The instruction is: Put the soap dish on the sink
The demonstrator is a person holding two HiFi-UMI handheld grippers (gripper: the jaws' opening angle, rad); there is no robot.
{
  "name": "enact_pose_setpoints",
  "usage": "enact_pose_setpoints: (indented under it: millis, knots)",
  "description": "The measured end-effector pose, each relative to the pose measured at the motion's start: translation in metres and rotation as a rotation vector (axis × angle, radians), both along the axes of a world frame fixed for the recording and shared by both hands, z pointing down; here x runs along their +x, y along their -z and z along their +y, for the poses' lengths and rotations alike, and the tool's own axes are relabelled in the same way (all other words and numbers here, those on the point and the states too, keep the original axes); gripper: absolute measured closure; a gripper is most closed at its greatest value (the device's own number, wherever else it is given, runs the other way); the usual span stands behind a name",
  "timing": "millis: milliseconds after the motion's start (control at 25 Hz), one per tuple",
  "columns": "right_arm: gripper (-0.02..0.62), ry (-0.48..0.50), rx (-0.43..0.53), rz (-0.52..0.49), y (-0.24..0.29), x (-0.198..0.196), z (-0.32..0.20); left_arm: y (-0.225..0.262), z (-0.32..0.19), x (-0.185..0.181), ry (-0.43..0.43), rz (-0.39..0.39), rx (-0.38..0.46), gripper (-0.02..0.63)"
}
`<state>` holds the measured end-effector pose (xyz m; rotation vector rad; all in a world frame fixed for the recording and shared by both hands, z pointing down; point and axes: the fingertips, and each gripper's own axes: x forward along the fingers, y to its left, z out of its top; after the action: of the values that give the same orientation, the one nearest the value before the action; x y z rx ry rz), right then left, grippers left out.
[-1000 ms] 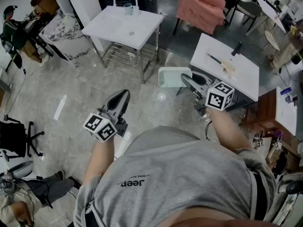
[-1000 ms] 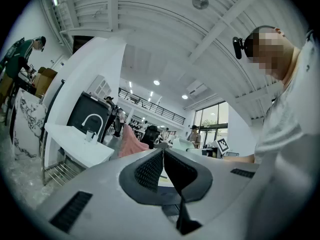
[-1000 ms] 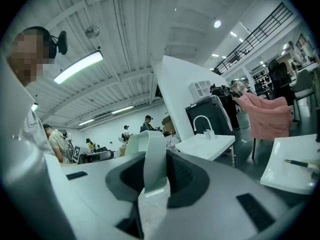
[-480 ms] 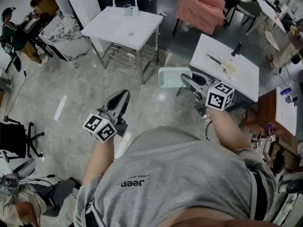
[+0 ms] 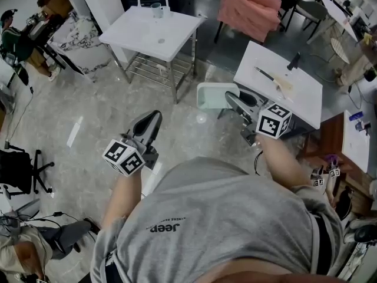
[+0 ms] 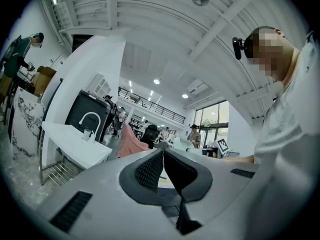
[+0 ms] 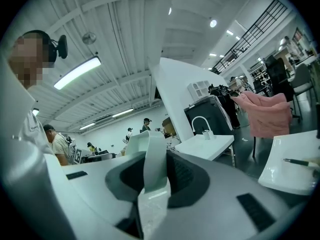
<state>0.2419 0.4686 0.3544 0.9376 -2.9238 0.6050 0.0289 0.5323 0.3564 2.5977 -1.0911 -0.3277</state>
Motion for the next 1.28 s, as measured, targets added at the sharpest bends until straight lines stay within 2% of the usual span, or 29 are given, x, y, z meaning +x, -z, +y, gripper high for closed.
enact_pose_setpoints:
  millis: [440, 640, 840, 1000, 1280]
  knots:
    - [0.46, 0.064, 0.022, 0.002, 0.016, 0.061, -0.016, 0.012, -0.013, 0.059, 0.051, -0.006, 0.018, 0.584]
    - [0.46, 0.075, 0.013, -0.003, 0.007, 0.075, -0.028, 0.006, -0.021, 0.071, 0.075, -0.004, 0.007, 0.584]
    - [0.46, 0.086, 0.002, 0.008, 0.001, 0.063, -0.05, 0.002, -0.045, 0.055, 0.091, 0.007, -0.004, 0.584]
    - [0.46, 0.073, 0.006, 0.029, -0.007, 0.045, -0.083, -0.014, -0.083, 0.036, 0.066, 0.023, -0.004, 0.584]
    - [0.46, -0.007, 0.019, 0.036, -0.015, -0.013, -0.184, -0.021, -0.202, -0.031, -0.008, 0.025, 0.022, 0.585]
